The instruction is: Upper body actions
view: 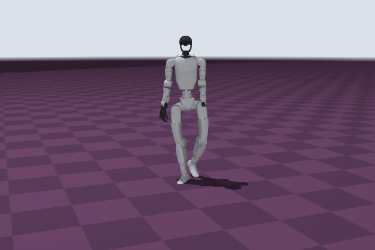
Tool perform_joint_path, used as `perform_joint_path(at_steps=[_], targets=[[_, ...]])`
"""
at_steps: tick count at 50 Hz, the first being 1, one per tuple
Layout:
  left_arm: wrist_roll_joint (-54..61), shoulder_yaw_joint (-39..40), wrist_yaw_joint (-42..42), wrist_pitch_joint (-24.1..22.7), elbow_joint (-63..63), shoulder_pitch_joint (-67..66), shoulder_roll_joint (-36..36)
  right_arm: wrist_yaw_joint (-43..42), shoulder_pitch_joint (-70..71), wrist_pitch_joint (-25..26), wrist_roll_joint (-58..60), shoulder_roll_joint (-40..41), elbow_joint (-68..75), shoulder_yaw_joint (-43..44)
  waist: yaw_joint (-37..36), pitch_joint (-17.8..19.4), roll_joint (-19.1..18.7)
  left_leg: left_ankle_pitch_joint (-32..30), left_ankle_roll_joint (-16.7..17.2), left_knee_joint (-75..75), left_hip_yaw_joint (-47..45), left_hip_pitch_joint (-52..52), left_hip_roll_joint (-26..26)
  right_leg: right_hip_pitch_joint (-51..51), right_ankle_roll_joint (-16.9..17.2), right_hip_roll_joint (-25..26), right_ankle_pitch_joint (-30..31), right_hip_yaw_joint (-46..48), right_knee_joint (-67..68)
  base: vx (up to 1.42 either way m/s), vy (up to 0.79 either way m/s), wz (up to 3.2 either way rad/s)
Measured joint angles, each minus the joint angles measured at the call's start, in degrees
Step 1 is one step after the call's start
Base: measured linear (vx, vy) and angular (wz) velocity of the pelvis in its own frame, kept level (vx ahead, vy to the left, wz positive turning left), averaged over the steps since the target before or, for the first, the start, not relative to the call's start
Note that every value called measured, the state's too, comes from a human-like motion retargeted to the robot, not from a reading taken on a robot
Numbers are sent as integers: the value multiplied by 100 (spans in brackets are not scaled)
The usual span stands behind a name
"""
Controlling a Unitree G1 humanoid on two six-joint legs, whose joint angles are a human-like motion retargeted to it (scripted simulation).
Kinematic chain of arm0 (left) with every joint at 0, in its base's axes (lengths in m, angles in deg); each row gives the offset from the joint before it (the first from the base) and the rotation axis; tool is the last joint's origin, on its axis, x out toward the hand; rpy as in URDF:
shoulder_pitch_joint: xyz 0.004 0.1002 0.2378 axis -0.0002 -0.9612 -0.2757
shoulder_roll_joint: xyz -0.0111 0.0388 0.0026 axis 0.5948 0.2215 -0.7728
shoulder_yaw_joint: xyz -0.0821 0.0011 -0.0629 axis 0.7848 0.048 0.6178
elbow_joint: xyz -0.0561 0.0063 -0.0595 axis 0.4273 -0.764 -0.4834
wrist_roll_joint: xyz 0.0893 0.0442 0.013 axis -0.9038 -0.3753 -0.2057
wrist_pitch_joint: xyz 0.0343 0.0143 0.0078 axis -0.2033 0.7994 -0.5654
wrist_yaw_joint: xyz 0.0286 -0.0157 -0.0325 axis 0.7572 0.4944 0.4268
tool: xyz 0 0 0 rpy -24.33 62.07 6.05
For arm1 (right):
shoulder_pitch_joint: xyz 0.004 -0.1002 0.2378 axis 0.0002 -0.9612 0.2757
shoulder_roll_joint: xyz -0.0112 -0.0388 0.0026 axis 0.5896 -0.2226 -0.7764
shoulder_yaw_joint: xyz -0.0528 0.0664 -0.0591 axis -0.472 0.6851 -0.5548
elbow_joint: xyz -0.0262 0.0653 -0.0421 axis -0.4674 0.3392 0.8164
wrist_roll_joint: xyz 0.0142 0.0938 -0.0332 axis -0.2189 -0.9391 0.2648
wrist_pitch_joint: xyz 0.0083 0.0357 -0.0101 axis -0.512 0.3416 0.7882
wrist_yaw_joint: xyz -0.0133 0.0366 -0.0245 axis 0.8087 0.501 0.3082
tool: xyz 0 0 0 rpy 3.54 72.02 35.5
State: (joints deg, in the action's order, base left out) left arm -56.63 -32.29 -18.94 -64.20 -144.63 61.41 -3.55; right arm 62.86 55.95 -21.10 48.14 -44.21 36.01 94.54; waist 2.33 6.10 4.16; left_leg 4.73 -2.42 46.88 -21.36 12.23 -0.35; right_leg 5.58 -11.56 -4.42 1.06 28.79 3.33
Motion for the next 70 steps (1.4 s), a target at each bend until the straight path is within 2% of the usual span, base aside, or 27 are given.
perform_joint_path(at_steps=[8, 11, 12, 13, 15, 17, 23, 32, 38, 40, 42, 45, 47, 50, 53, 55, 59, 60, 63, 65, 67, 70], targets=[[154, 188, 60, 8, -470, -60, -199, 11, -8, -23, -249, -4, -115, 142, -28, 49, -328, 666, 296, -1907, 248, -107, 119, -125, 17, 374, 36, -934, 91, 16, 12, -114], [90, 178, 44, -30, -467, -181, -223, -45, -106, 30, -372, -2, -28, 175, 59, -43, -528, 540, 580, -2801, 463, -368, 246, -222, 36, 596, 75, -1126, 3, 17, 11, -73], [46, 171, 32, -37, -466, -224, -221, -64, -134, 51, -393, -13, 33, 170, 97, -85, -588, 444, 571, -3094, 417, -479, 267, -266, 48, 666, 105, -1190, -55, 20, 7, -67], [-14, 168, 21, -38, -472, -276, -217, -79, -163, 74, -390, -33, 118, 159, 150, -143, -609, 333, 386, -3325, 248, -597, 306, -319, 68, 695, 150, -1256, -133, 20, 8, -29], [-149, 189, -34, -13, -505, -354, -198, -79, -160, 167, -273, -88, 343, 160, 579, -366, -745, 362, 476, -3388, -88, -735, 54, -338, 123, 771, 235, -1098, -341, 17, 9, 27], [-249, 216, -78, 28, -586, -321, -170, -145, -143, 323, -184, -67, 459, 200, 706, -564, -796, 405, 496, -3311, -124, -543, 14, -229, 156, 788, 302, -1213, -452, 5, 8, -30], [-360, 63, -65, 142, -354, -235, -27, -84, -224, 332, -597, -82, 638, 188, 235, -329, -624, 532, 441, -3493, -694, -969, 125, -304, 158, 763, 346, -1941, -291, 3, 11, -107], [-314, 320, -108, 101, -94, -228, -47, -205, -198, 242, -369, -108, 534, 72, 383, -501, -793, 389, 454, -3919, -317, -928, 246, -115, 237, 830, -67, -1877, 190, -5, 9, 4], [-590, 172, -140, 37, 22, -182, 35, -189, -226, 159, -653, -1, 468, 153, 395, -460, -700, 193, 563, -3862, 261, -719, 193, -45, 110, 830, -443, -1533, 796, -10, 0, 114], [-630, 148, -139, 32, -52, -149, 67, -251, -261, 89, -726, 64, 426, 198, 422, -442, -660, 111, 606, -3816, 548, -633, 171, 25, 39, 934, -375, -1989, 921, -10, -9, 188], [-594, 150, -120, 37, -146, -140, 69, -244, -287, 6, -708, 105, 400, 230, 469, -427, -632, 6, 648, -3774, 946, -520, 183, 113, 71, 1160, -241, -3006, 1024, -8, -11, 214], [-485, 176, -142, 23, -235, -171, 53, -158, -328, -81, -533, 117, 353, 242, 608, -408, -619, -168, 699, -3718, 1765, -301, 315, 135, 443, 1449, -65, -4662, 1004, -8, -6, 245], [-433, 185, -198, 29, -251, -131, 66, -111, -326, -114, -402, 99, 318, 244, 701, -346, -640, -293, 732, -3681, 2327, -148, 435, 70, 689, 1408, -143, -4915, 886, -13, 0, 258], [-398, 169, -245, 72, -199, 110, 154, -50, -213, -127, -380, 54, 318, 247, 710, -54, -538, -514, 752, -3708, 3076, -58, 767, -44, 490, 1123, -199, -3812, 534, -29, 6, 245], [-411, 122, -208, 77, -30, 327, 199, 82, -122, -93, -457, -13, 368, 282, 71, 147, -406, -546, 522, -3889, 2890, 69, 835, -85, 370, 1045, -155, -3498, 361, -46, 5, 166], [-361, 12, -160, 30, 65, 363, 131, 173, -164, -85, -400, -91, 378, 346, -199, 182, -377, -308, 260, -3966, 2195, 184, 672, -88, 446, 729, -191, -2849, 261, -41, 3, 247], [-157, -161, -197, -49, 140, 347, -4, 34, -279, -3, -114, -177, 310, 437, -192, 21, -347, 350, -90, -4129, -363, 339, 91, -154, 492, 323, -416, -1508, 82, -40, 0, 346], [-128, -192, -221, -56, 156, 354, -26, -50, -299, 16, -81, -183, 293, 468, -96, -24, -361, 492, -122, -4171, -1103, 333, -52, -185, 539, 200, -474, -1050, 32, -49, 3, 419], [-183, -246, -310, -61, 216, 386, -42, -155, -349, -15, -213, -247, 318, 502, 237, -138, -386, 754, 122, -4105, -3417, 87, -441, -356, 710, -121, -675, 404, -51, -50, 5, 434], [-240, -238, -303, -74, 252, 382, -45, -166, -370, -4, -291, -287, 358, 539, 387, -260, -409, 806, 109, -4033, -4680, -170, -541, -479, 857, -266, -813, 1342, -76, -48, 7, 422], [-240, -210, -284, -93, 250, 371, -38, -213, -382, 48, -287, -313, 395, 602, 522, -406, -429, 803, -65, -3821, -5025, -249, -556, -634, 1018, -308, -932, 2277, -131, -37, 1, 401], [-197, -128, -288, -62, 175, 376, 19, -361, -427, 111, -290, -307, 435, 650, 506, -570, -305, 901, -266, -3141, -4564, -87, -635, -817, 1265, -399, -1048, 3172, -176, -38, 12, 352]])
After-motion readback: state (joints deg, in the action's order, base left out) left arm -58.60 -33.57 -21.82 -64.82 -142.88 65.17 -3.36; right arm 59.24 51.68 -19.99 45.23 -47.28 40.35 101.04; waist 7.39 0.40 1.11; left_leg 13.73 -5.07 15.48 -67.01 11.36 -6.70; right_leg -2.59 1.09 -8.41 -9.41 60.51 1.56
